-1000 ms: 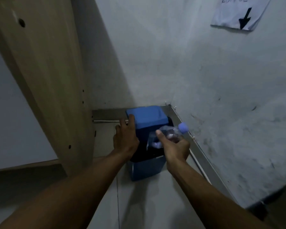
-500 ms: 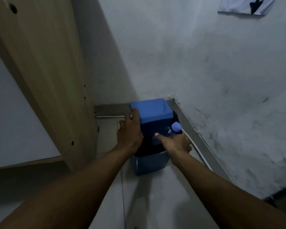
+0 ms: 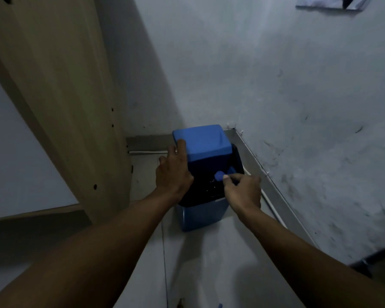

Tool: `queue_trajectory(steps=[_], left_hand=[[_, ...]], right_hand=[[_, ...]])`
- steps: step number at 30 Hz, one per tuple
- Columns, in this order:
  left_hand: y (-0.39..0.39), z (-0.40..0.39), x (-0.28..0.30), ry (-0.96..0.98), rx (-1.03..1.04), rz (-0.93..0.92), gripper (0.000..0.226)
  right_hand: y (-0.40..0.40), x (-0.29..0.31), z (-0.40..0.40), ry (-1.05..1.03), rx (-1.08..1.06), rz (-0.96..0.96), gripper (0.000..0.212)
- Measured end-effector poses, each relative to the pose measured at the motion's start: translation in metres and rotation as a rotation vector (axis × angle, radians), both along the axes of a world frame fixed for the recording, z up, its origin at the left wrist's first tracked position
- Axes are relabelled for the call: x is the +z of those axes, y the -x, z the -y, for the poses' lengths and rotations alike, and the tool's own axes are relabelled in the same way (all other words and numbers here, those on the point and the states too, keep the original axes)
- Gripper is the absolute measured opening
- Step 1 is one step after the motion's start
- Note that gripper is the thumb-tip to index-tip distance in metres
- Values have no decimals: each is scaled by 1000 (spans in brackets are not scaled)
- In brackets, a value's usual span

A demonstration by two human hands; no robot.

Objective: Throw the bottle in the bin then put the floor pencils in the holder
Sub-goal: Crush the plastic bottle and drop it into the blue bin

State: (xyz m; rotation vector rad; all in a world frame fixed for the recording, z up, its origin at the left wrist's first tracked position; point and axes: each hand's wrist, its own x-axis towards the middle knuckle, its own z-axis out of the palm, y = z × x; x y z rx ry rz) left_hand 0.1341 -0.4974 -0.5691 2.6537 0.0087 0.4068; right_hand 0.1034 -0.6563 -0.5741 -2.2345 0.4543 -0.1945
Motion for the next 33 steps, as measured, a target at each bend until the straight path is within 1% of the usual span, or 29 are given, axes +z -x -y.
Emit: queue_trajectory(steps=[2,5,9,13,17,20,23,27,29,33], left_hand=[[0,0,-1,-4,3,-8,80],[1,-1,-3,5,2,-11,80],[7,-4,-7,38,-23,-34,78],[9,-5,-3,49,-32,-74,78],[13,-5,2,59,-58,-132,87],[21,-3,6,61,-66,-165,97],[40,-2,10,58,-46,-130,101],[84,-20,10,38,-81,-14,89],[97,-28,10,18,-152,-20,84],[138,-63,7,-51,-195,-81,71]], right_hand=[[1,-2,-2,36,42,-54,30],[3,-2,-2,81,70,-83,38],[11,-2,2,132,125,-86,44],[23,-3,5,114,177,-70,49],[38,1,15,90,230,-81,56],[49,8,22,68,286,-51,53],[59,12,24,51,331,-61,47],[75,9,9,109,444,-118,34],[79,7,0,126,502,-141,30],[96,3,-40,176,713,-196,23]])
